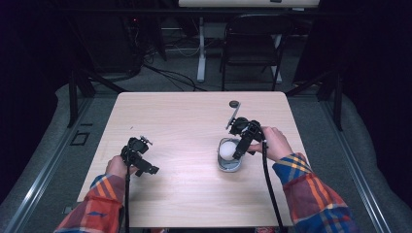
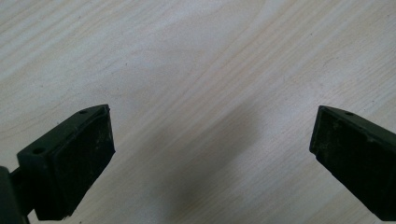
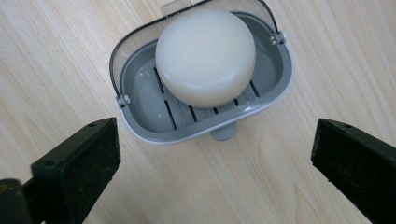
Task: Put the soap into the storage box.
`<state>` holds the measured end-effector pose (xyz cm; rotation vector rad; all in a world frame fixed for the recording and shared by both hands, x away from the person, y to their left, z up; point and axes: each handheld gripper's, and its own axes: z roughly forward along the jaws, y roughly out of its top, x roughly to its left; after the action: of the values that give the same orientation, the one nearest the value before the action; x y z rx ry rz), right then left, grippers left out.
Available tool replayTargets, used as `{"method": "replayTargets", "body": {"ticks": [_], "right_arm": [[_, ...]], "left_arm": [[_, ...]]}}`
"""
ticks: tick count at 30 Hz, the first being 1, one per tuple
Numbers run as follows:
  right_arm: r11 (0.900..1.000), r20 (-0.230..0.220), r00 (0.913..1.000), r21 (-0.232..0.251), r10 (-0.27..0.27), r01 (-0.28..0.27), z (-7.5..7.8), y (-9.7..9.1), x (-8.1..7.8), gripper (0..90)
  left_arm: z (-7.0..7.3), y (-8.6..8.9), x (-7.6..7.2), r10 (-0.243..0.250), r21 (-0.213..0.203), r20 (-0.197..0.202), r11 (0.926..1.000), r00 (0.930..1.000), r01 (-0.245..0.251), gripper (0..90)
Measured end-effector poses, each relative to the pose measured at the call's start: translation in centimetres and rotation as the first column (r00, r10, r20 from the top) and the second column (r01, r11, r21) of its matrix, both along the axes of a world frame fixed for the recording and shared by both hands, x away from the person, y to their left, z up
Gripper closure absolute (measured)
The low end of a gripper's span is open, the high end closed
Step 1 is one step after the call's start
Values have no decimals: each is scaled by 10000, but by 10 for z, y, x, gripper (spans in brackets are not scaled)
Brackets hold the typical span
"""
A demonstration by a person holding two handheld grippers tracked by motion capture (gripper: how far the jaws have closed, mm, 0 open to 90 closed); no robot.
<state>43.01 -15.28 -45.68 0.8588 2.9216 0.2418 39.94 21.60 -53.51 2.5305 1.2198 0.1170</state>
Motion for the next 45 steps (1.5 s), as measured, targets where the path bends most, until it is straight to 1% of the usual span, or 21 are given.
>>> {"method": "replayTargets", "body": {"ticks": [1,2,6,8,9,11,18,19,20,21,22,25,26,28,34,35,37,42,43,44,45], "right_arm": [[10000,58,10000,-55,-25,25,1,-2,-1,0],[9998,76,9999,134,-145,144,1,-4,-2,0],[9998,205,9996,62,-189,187,7,-14,-5,0],[9995,266,9993,171,-268,264,8,-17,-7,0],[9997,307,9992,-15,-258,258,10,-20,-9,0],[9994,312,9989,119,-339,336,9,-24,-11,0],[9985,382,9978,84,-539,536,8,-37,-17,0],[9984,508,9971,2,-568,569,9,-40,-17,0],[9974,485,9963,188,-705,697,8,-44,-18,0],[9979,429,9969,62,-654,652,9,-47,-18,0],[9970,448,9960,147,-770,764,8,-50,-20,0],[9952,423,9943,-14,-975,977,4,-63,-23,0],[9952,423,9943,-14,-975,977,4,-63,-23,0],[9939,378,9932,112,-1102,1099,1,-70,-26,0],[9880,508,9867,120,-1543,1539,-6,-88,-34,0],[9880,446,9871,-81,-1535,1540,-7,-92,-35,0],[9867,395,9863,-190,-1603,1611,-10,-97,-36,0],[9816,475,9813,-323,-1864,1880,-21,-112,-43,0],[9777,454,9770,-201,-2081,2092,-28,-119,-48,0],[9777,454,9770,-201,-2081,2092,-28,-119,-48,0],[9744,505,9736,-232,-2224,2238,-34,-126,-52,0]], "left_arm": [[0,0,0,55,-26,-28,10000,10000,-55,0],[0,1,0,48,40,-14,10000,10000,-48,0],[0,1,0,49,38,22,10000,10000,-49,0],[0,1,0,53,34,20,10000,10000,-53,0],[1,1,0,29,40,21,10000,10000,-29,0],[1,1,0,30,32,15,10000,10000,-30,0],[0,1,0,89,35,-11,10000,10000,-89,0],[0,2,0,41,-6,3,10000,10000,-41,0],[0,2,0,47,-1,2,10000,10000,-47,0],[1,2,0,51,2,11,10000,10000,-51,0],[1,2,0,60,-1,23,10000,10000,-60,0],[1,2,0,63,26,36,10000,10000,-63,0],[1,2,0,47,25,23,10000,10000,-47,0],[1,2,-1,53,23,19,10000,10000,-53,0],[0,1,-1,53,10,-47,10000,10000,-53,0],[0,1,-1,59,22,-46,10000,10000,-59,0],[1,1,-1,46,67,-40,10000,10000,-46,0],[0,1,-2,95,9,-26,10000,10000,-95,0],[0,1,-2,105,14,-36,9999,9999,-105,0],[0,1,-2,105,14,-36,9999,9999,-105,0],[0,1,-2,88,18,-25,10000,10000,-88,0]]}}
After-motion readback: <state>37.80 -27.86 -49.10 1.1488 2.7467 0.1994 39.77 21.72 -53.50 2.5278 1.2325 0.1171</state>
